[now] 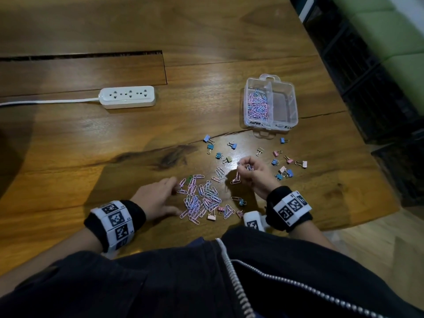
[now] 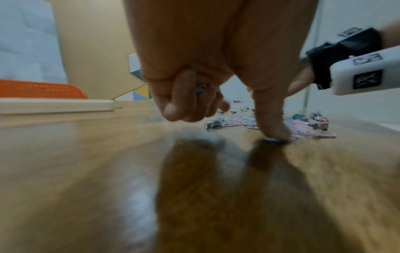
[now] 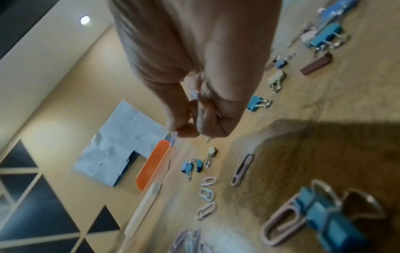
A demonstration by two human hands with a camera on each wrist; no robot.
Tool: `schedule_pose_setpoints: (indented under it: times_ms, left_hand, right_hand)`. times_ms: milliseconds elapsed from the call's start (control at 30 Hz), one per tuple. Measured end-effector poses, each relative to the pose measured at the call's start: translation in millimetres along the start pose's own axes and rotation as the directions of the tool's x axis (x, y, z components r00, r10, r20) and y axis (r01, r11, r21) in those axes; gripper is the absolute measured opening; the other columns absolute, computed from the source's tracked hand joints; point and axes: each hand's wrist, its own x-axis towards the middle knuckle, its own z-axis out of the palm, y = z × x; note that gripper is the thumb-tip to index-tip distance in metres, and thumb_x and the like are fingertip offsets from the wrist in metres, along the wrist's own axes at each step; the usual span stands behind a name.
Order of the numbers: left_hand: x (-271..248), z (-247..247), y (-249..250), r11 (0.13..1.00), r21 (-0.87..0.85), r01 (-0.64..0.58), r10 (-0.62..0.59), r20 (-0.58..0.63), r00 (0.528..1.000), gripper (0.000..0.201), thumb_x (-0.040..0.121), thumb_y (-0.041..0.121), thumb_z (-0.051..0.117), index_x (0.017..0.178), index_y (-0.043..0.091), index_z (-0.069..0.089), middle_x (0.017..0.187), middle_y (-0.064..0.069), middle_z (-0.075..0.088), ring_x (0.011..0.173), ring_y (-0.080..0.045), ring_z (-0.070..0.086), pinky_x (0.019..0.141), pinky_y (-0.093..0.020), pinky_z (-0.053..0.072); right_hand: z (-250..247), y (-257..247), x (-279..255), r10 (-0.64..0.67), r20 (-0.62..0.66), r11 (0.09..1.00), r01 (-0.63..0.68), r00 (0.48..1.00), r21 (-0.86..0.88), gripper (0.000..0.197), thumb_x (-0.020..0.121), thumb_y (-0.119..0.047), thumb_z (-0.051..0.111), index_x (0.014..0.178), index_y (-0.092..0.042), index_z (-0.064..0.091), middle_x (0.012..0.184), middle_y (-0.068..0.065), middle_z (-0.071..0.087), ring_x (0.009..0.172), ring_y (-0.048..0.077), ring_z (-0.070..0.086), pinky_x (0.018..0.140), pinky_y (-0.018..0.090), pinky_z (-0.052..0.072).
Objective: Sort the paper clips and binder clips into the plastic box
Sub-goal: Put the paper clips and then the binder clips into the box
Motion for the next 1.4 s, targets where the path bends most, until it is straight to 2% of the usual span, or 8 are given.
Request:
schedule_pose_setpoints:
  times_ms: [300, 600, 767, 900, 1000, 1167, 1267, 1400]
  left_hand:
    - [24.5, 3.5, 10.0, 0.996, -0.004, 0.088, -0.087, -0.187, 0.978, 0.032, 0.093, 0.043, 0.043, 0.111, 0.018, 0.05, 0.114, -0.002, 0.051, 0.1, -0.02, 0.055, 0.078, -0.032, 0.047]
    - [33.1, -2.2, 14.4, 0.968, -0.251, -0.019, 0.008, -0.046, 0.999, 0.02, 0.096, 0.034, 0.039, 0.096, 0.016, 0.049, 0.096, 0.001, 0.042, 0.086, -0.014, 0.044, 0.075, -0.024, 0.043]
    - [37.9, -18.5, 12.5, 0.341, -0.932, 0.122, -0.017, 0.124, 0.992, 0.028, 0.098, 0.015, 0.03, 0.074, 0.015, 0.043, 0.064, -0.002, 0.047, 0.043, -0.005, 0.045, 0.037, -0.012, 0.032]
    - [40.0, -24.8, 10.4, -0.149, -0.979, 0.138, 0.0, 0.14, 0.99, 0.026, 0.087, 0.005, 0.023, 0.068, 0.011, 0.041, 0.05, 0.0, 0.05, 0.035, -0.008, 0.039, 0.032, -0.011, 0.025]
    - [44.5, -24.8, 13.3, 0.033, -0.989, 0.146, -0.048, 0.145, 0.988, 0.029, 0.094, 0.019, 0.03, 0.072, 0.014, 0.049, 0.053, 0.004, 0.049, 0.037, -0.007, 0.038, 0.035, -0.014, 0.025]
    - [50.5, -22.4, 19.5, 0.87, -0.473, 0.14, -0.2, -0.079, 0.977, 0.026, 0.092, 0.04, 0.047, 0.083, 0.015, 0.05, 0.08, 0.002, 0.052, 0.077, -0.016, 0.051, 0.071, -0.032, 0.045]
    - [50.3, -13.4, 23.2, 0.97, -0.091, 0.227, -0.235, -0.101, 0.967, 0.047, 0.082, 0.061, 0.048, 0.096, 0.016, 0.05, 0.086, 0.002, 0.056, 0.082, -0.018, 0.057, 0.075, -0.032, 0.052]
    - [53.6, 1.8, 34.3, 0.979, -0.001, 0.203, -0.202, -0.105, 0.974, 0.045, 0.09, 0.052, 0.043, 0.104, 0.011, 0.052, 0.1, -0.005, 0.061, 0.09, -0.021, 0.061, 0.079, -0.035, 0.055]
  right_hand:
    - [-7.4, 4.5, 0.5, 0.126, 0.108, 0.804, -0.166, 0.986, 0.57, 0.027, 0.094, -0.018, 0.033, 0.08, -0.007, 0.053, 0.071, 0.002, 0.047, 0.053, 0.01, 0.047, 0.043, 0.015, 0.041]
    - [-5.2, 6.1, 0.3, 0.075, -0.064, 0.972, -0.088, 0.995, -0.217, 0.017, 0.087, -0.022, 0.056, 0.072, -0.015, 0.051, 0.069, -0.002, 0.052, 0.06, 0.01, 0.047, 0.059, 0.022, 0.039]
    - [3.8, 12.4, -1.1, -0.081, -0.1, 0.679, -0.019, 0.992, -0.733, 0.014, 0.08, -0.013, 0.065, 0.092, -0.008, 0.06, 0.09, -0.004, 0.054, 0.082, 0.009, 0.046, 0.065, 0.019, 0.035]
    - [6.8, 10.5, -0.3, -0.103, -0.046, 0.526, 0.015, 0.994, -0.85, 0.013, 0.084, -0.013, 0.06, 0.094, -0.004, 0.061, 0.108, 0.006, 0.053, 0.088, 0.011, 0.042, 0.076, 0.021, 0.032]
    - [8.0, 10.3, 0.9, -0.08, -0.005, 0.446, 0.031, 0.997, -0.895, 0.012, 0.087, -0.016, 0.056, 0.093, -0.005, 0.059, 0.103, 0.005, 0.049, 0.087, 0.011, 0.04, 0.076, 0.02, 0.031]
    - [5.2, 7.9, 1.6, -0.029, -0.026, 0.725, 0.004, 0.999, -0.689, 0.01, 0.088, -0.015, 0.054, 0.08, -0.013, 0.049, 0.08, -0.007, 0.049, 0.073, 0.005, 0.046, 0.062, 0.019, 0.041]
    - [2.2, 6.6, 5.9, 0.048, 0.003, 0.977, -0.046, 0.999, -0.208, 0.015, 0.088, -0.005, 0.05, 0.079, -0.018, 0.052, 0.081, 0.0, 0.057, 0.074, 0.014, 0.053, 0.071, 0.032, 0.046]
    - [3.7, -1.4, 7.7, 0.106, 0.108, 0.945, -0.133, 0.989, 0.299, 0.024, 0.094, -0.002, 0.034, 0.096, -0.009, 0.056, 0.071, 0.001, 0.046, 0.059, 0.009, 0.041, 0.051, 0.016, 0.037]
